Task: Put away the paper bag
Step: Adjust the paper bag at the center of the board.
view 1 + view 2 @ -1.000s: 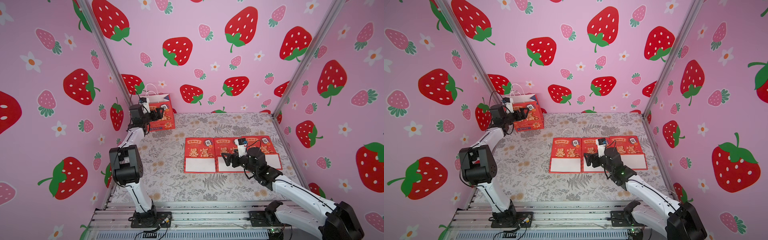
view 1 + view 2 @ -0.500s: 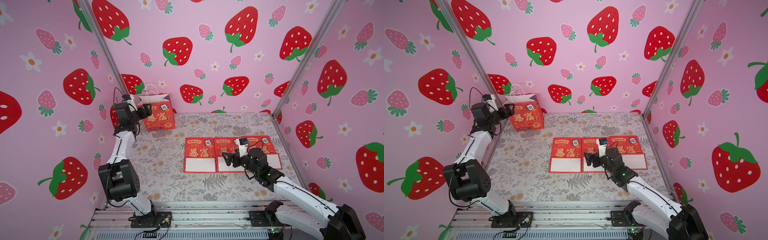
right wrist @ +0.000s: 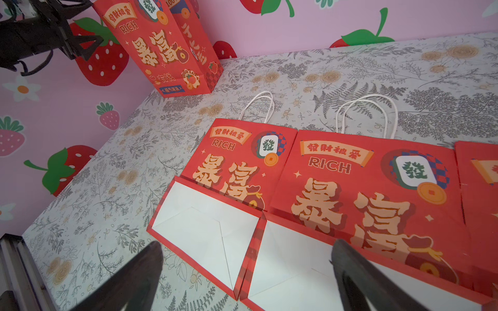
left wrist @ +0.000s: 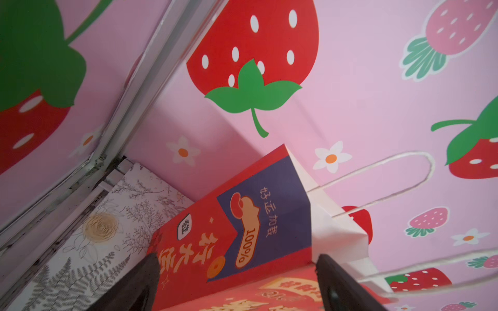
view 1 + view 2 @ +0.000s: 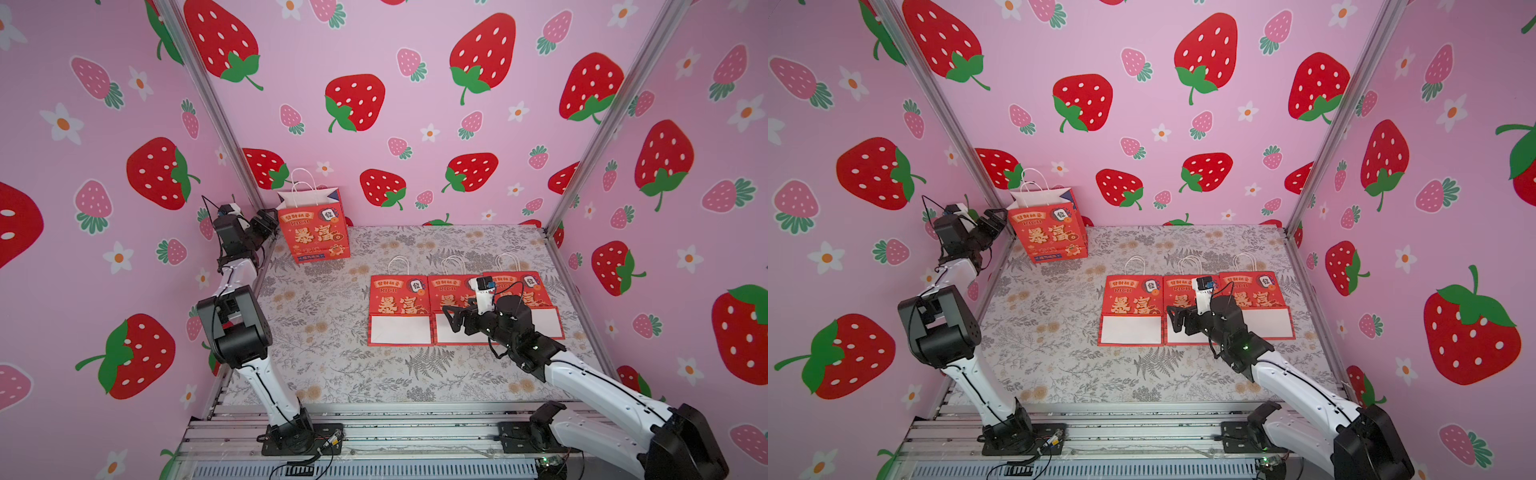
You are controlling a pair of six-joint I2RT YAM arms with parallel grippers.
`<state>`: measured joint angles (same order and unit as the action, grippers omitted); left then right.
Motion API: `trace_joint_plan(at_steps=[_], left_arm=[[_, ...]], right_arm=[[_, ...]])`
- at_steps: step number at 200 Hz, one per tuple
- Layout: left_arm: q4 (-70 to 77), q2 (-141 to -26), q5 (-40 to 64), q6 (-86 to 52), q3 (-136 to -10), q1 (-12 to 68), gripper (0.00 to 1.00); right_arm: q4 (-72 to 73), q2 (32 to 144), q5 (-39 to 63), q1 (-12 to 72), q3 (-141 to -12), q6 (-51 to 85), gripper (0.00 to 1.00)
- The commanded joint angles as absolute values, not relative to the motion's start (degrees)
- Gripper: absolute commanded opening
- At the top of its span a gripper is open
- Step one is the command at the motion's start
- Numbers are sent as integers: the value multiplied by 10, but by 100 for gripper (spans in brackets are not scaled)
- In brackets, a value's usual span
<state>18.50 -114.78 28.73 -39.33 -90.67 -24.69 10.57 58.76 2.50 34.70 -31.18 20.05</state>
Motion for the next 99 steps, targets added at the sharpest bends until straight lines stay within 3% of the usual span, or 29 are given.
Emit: trace_joint_plan(at_steps=[1,51,99], left_arm=[[215,-1154,290,-413,-946,-246,91],[335,-1209,377,-493,-974,-240,89],[318,-1235,428,-487,-1027,-210,88]], right_arm=[[120,586,29,344,-311,197,99],[113,600,33,343,-322,196,98],[113,597,34,342,-321,196,98]])
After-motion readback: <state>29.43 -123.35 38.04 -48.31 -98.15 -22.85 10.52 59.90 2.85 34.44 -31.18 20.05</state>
